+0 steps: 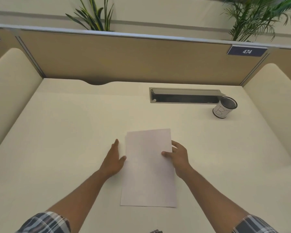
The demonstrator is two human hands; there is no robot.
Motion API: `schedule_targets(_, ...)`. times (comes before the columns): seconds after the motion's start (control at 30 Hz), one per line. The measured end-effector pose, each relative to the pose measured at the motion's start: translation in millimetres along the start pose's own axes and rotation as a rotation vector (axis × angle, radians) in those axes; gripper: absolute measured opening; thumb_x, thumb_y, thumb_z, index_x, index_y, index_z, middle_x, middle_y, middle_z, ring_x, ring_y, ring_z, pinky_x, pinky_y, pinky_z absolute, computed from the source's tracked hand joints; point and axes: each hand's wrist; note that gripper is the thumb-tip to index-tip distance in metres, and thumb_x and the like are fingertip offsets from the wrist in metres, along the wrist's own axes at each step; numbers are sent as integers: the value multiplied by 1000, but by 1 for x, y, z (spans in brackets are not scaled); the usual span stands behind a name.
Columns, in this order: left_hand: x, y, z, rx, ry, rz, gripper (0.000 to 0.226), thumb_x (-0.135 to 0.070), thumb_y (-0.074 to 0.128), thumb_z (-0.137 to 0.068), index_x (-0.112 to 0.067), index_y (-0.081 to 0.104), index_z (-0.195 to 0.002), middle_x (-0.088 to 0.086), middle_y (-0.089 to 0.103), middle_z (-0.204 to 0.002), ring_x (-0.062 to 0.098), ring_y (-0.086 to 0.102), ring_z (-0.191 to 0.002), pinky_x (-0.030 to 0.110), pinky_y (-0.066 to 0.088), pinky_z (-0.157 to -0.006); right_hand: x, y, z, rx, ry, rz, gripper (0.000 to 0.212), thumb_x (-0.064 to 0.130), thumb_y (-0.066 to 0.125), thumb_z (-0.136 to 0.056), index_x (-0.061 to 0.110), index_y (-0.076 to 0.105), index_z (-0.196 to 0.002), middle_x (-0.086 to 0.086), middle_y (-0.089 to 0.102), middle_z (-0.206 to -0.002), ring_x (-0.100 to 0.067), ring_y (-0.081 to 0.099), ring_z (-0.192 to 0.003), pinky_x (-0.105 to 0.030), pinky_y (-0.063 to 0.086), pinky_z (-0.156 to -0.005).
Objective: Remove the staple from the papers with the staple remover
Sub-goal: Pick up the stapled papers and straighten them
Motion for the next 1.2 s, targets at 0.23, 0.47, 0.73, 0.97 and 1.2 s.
schedule_targets(0.23,-42,-4,10,74,-72,655,49,-35,63,-98,-22,48,-142,-11,60,-137,6,61,-122,30,51,-102,22,-13,23,145,-87,-104,45,-10,75,-80,4,67,-122,-14,77,-113,-38,74,-103,-46,60,-86)
schedule_targets(0.47,-87,-13,29,-203,24,708,12,-28,58,-101,-23,66,-109,-2,74,-108,19,72,-96,46,60,-86,45,-12,43,18,-275,-47,22,5,71,-93,8,68,-115,-7,80,-103,-30,77,-94,-32,61,-71)
schedule_targets(0.73,-132,-43,59,-405,356,631,10,-40,51,-97,-43,57,-103,-10,70,-100,17,69,-93,43,60,-81,79,-2,65,-74,-557,45,25,17,68,-98,14,65,-122,-1,77,-108,-15,75,-93,-20,58,-69)
schedule_targets(0.97,-121,-31,63,-381,307,618,19,-37,50,-100,-40,57,-118,-17,70,-112,9,67,-108,46,55,-97,62,2,66,-41,-515,127,31,21,75,-93,15,69,-123,2,77,-111,-15,73,-102,-28,61,-83)
schedule_targets(1.2,-117,-20,61,-395,240,596,22,-20,55,-102,-33,55,-120,-15,70,-111,5,67,-105,35,55,-92,51,3,61,-71,-465,152,28,29,75,-89,19,72,-115,4,78,-105,-18,74,-100,-38,61,-85)
Point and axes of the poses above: each hand's wrist, its own z-axis away from the middle knuckle, its own y-axis out of the palm, x = y × z
